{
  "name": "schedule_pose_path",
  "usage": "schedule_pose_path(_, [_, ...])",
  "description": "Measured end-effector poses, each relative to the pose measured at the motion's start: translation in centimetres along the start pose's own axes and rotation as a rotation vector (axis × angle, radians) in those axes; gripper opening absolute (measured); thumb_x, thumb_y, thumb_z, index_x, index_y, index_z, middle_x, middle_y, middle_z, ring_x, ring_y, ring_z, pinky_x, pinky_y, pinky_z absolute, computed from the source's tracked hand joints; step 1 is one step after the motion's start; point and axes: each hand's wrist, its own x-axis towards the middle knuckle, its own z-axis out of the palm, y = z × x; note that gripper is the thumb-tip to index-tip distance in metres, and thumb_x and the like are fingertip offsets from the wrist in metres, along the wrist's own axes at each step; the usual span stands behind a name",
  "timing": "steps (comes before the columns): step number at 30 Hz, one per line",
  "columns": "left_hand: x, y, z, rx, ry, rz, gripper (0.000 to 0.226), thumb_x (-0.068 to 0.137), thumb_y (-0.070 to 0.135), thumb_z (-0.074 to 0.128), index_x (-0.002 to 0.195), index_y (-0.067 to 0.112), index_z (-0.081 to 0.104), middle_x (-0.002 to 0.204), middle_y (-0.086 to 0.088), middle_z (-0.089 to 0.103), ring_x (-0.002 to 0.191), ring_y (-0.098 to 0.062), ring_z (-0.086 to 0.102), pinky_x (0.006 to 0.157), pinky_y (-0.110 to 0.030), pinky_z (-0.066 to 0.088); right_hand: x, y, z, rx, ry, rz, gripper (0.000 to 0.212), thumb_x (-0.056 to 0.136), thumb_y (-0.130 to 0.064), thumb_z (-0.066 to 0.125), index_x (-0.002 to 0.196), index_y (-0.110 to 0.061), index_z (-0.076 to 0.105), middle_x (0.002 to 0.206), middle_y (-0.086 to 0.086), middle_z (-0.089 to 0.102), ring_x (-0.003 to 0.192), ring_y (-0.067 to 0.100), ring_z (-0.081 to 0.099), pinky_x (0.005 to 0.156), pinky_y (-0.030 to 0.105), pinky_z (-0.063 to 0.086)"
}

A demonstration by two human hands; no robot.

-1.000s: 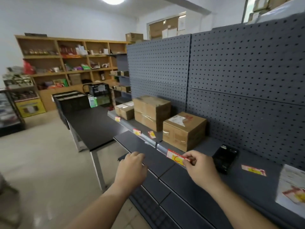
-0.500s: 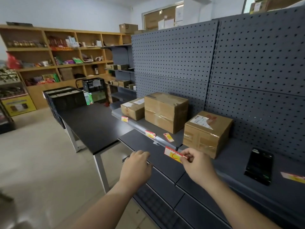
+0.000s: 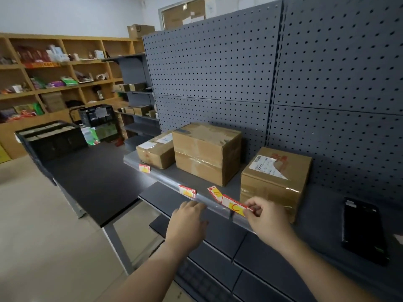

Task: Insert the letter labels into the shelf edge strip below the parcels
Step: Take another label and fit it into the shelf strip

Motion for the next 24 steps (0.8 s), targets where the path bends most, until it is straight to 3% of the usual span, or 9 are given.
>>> schedule_pose_path(3, [2.4, 0.5, 2.4, -0.040, -0.063, 0.102, 0.045, 0.088, 0.038, 0.062, 0.131, 0.031, 0.053, 0.131, 0.008, 0.055, 0.121, -0.014, 0.047, 0.099, -0.034, 0.044, 0.6, 1.8, -0.8, -0.026, 0.094, 0.081, 0.010, 0.086, -0.018, 0.071, 0.087, -0.027, 0.067, 0.078, -0.016, 0.067, 0.073, -0.002, 0.064, 0.062, 0.017, 0.055])
schedule_pose_path(7, [5.6, 1.7, 5.6, -0.104, -0.099, 0.288, 0.032, 0.085, 0.032, 0.060, 0.116, 0.029, 0.060, 0.113, 0.006, 0.061, 0.105, -0.018, 0.055, 0.082, -0.036, 0.050, -0.2, 3.5, -1.6, -0.053, 0.213, 0.208, 0.010, 0.086, -0.017, 0.069, 0.088, -0.026, 0.069, 0.077, -0.018, 0.065, 0.071, -0.007, 0.061, 0.057, 0.011, 0.049])
schedule_pose_path(14, [7.0, 3.3, 8.7, -0.148, -0.134, 0.633, 0.022, 0.083, 0.019, 0.061, 0.103, 0.022, 0.066, 0.099, 0.000, 0.061, 0.094, -0.023, 0.056, 0.074, -0.035, 0.049, -4.5, 3.8, -1.0, -0.138, 0.383, 0.417, 0.011, 0.086, -0.020, 0.069, 0.085, -0.030, 0.069, 0.074, -0.018, 0.065, 0.071, -0.005, 0.060, 0.056, 0.014, 0.047])
schedule_pose_path(19, [7.4, 3.2, 10.7, -0.104, -0.157, 0.689, 0.026, 0.071, 0.018, 0.075, 0.095, 0.023, 0.067, 0.094, 0.001, 0.061, 0.089, -0.023, 0.058, 0.072, -0.035, 0.048, -5.7, 3.1, 0.1, -0.156, 0.398, 0.500, 0.012, 0.089, -0.019, 0.065, 0.086, -0.031, 0.066, 0.076, -0.016, 0.064, 0.068, -0.001, 0.060, 0.054, 0.013, 0.044])
schedule_pose_path(24, [7.6, 3.4, 11.9, -0.040, -0.074, 0.779, 0.037, 0.058, 0.019, 0.084, 0.090, 0.019, 0.064, 0.085, -0.002, 0.060, 0.080, -0.026, 0.058, 0.065, -0.037, 0.045, -5.4, 3.5, 0.3, -0.171, 0.392, 0.528, 0.008, 0.090, -0.020, 0.064, 0.091, -0.028, 0.067, 0.078, -0.017, 0.064, 0.070, -0.004, 0.058, 0.054, 0.009, 0.042])
